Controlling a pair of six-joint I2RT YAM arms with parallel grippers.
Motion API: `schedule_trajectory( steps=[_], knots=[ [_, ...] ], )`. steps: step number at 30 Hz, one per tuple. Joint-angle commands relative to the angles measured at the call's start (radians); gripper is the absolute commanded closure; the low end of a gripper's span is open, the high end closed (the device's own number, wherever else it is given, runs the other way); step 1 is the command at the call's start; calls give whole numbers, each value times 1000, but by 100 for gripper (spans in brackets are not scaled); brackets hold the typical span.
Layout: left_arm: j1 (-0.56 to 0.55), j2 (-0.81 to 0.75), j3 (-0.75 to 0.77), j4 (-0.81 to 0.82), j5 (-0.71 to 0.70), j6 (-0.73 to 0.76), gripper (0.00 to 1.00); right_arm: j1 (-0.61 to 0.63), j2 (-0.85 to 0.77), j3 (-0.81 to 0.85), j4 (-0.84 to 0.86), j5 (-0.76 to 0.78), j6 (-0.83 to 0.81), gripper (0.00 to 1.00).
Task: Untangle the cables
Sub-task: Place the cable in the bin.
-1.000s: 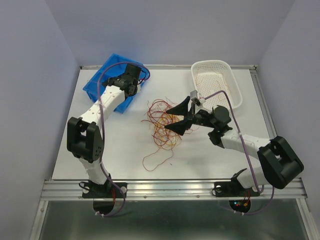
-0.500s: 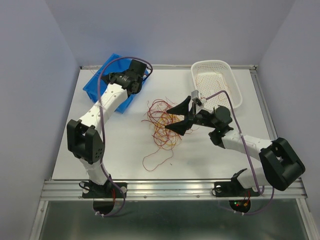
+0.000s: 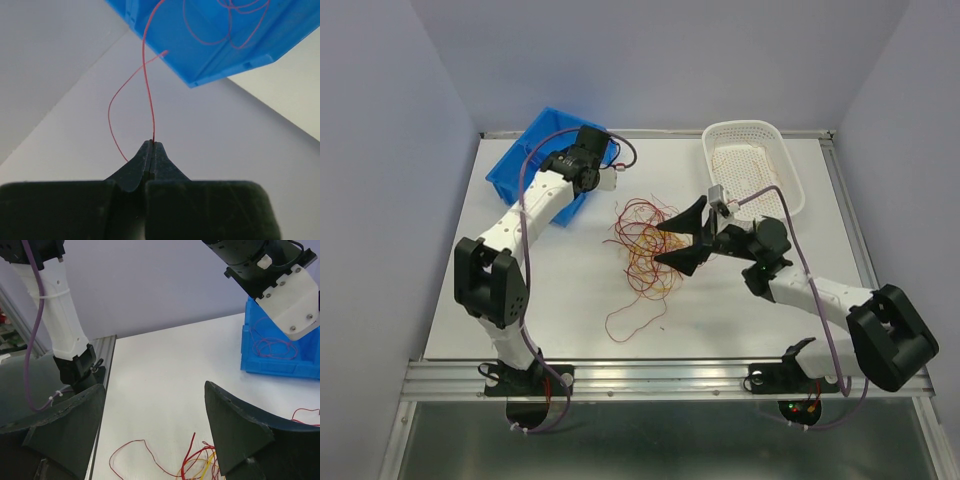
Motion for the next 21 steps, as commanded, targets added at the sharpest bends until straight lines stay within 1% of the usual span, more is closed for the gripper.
schedule_trajectory(
  steps=[1, 5, 6, 7, 10, 11, 13, 15, 16, 17, 18, 21],
  knots=[
    [57, -39, 14, 39, 175, 50, 100, 2, -41, -29, 21, 0, -6, 14],
    [158, 26, 9, 62, 258, 61, 100, 2, -55, -39, 20, 14, -8, 14],
    [206, 39, 14, 60, 278, 61, 100, 4, -52, -39, 18, 17, -8, 14],
    [227, 66, 18, 59, 331, 61, 100, 2, -49, -37, 15, 19, -9, 14],
    [290, 97, 24, 40, 432, 66, 100, 2, -28, -25, 1, 40, -8, 14],
    [325, 111, 12, 48, 495, 72, 100, 2, -14, -8, -6, 60, -8, 14],
    [362, 122, -11, 82, 561, 73, 100, 2, 28, 17, -40, 92, -3, 14],
    [376, 120, -54, 137, 589, 73, 100, 2, 61, 47, -80, 114, 3, 15],
    [385, 117, -66, 152, 607, 73, 96, 4, 81, 82, -115, 120, 3, 15],
    [398, 106, -78, 163, 655, 77, 85, 2, 112, 92, -121, 131, 9, 16],
    [404, 99, -81, 171, 690, 78, 81, 2, 127, 112, -140, 137, 15, 16],
    [419, 68, -77, 203, 767, 67, 71, 2, 157, 127, -166, 160, 15, 17]
  ],
)
